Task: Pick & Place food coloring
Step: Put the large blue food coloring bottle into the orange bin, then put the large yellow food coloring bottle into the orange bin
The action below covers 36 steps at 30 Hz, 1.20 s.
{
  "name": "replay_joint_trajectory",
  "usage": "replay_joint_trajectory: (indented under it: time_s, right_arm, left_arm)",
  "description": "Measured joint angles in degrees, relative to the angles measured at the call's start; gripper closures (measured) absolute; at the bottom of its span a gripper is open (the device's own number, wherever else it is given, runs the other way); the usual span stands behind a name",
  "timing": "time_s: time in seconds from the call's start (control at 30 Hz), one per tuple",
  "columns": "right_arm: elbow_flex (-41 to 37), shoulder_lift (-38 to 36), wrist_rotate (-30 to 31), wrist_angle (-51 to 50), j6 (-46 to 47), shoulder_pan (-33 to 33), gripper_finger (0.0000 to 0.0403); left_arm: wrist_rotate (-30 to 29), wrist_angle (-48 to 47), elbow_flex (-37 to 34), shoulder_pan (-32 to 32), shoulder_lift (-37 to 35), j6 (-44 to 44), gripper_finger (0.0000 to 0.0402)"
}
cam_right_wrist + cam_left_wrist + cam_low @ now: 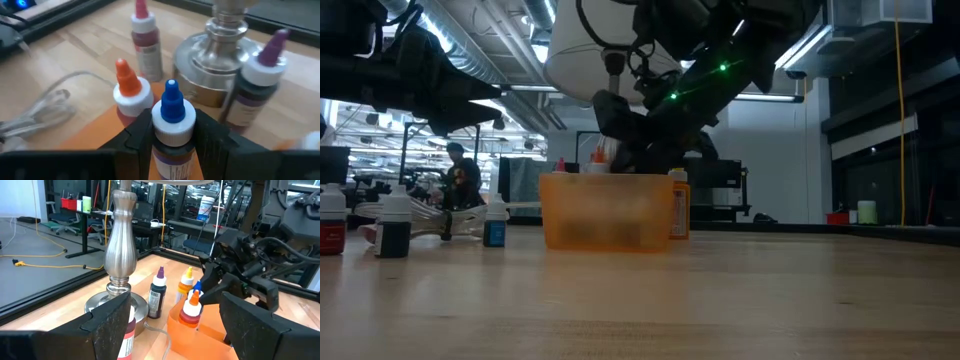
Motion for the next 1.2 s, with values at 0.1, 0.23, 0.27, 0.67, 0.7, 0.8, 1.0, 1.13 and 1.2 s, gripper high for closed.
replay_joint_trajectory:
  time_s: [0.1, 0.23, 0.27, 0.67, 0.7, 0.8, 1.0, 1.13, 1.2]
  right_arm:
    - [0.02, 0.17, -0.78, 0.06, 0.16, 0.0, 0.0283]
    - [0.02, 0.19, -0.9, 0.15, 0.11, -0.02, 0.0272]
    - [0.02, 0.19, -0.95, 0.17, 0.11, -0.02, 0.0266]
    - [0.0, -0.55, -1.14, 0.22, -3.45, -0.02, 0.0198]
    - [0.0, -0.78, -1.14, 0.34, -4.04, -0.02, 0.0194]
    - [-0.02, -1.48, -1.16, 0.19, -5.1, -0.02, 0.0182]
    - [-0.05, -5.13, -1.11, -0.47, -10.81, -0.02, 0.0169]
    - [-0.65, -9.11, -1.26, -1.25, -16.27, -0.02, 0.0167]
    - [-1.67, -11.3, -2.44, -1.47, -18.3, -0.02, 0.0167]
  left_arm:
    - [0.0, 0.0, 0.0, 0.0, -0.02, 0.0, 0.0107]
    - [0.0, 0.0, -0.01, 0.0, 0.0, 0.0, 0.0107]
    - [0.0, 0.0, 0.0, 0.0, -0.01, 0.01, 0.0107]
    - [0.0, 0.0, -0.01, 0.0, -0.02, 0.0, 0.0107]
    - [0.0, 0.0, -0.01, 0.0, -0.02, 0.0, 0.0107]
    - [0.0, 0.0, -0.01, 0.0, 0.0, 0.0, 0.0107]
    - [0.0, 0.0, 0.0, 0.0, -0.02, 0.0, 0.0107]
    - [0.0, -0.02, 0.01, 0.0, 0.0, 0.0, 0.0107]
    - [0.0, 0.0, -0.01, 0.0, 0.0, 0.0, 0.0107]
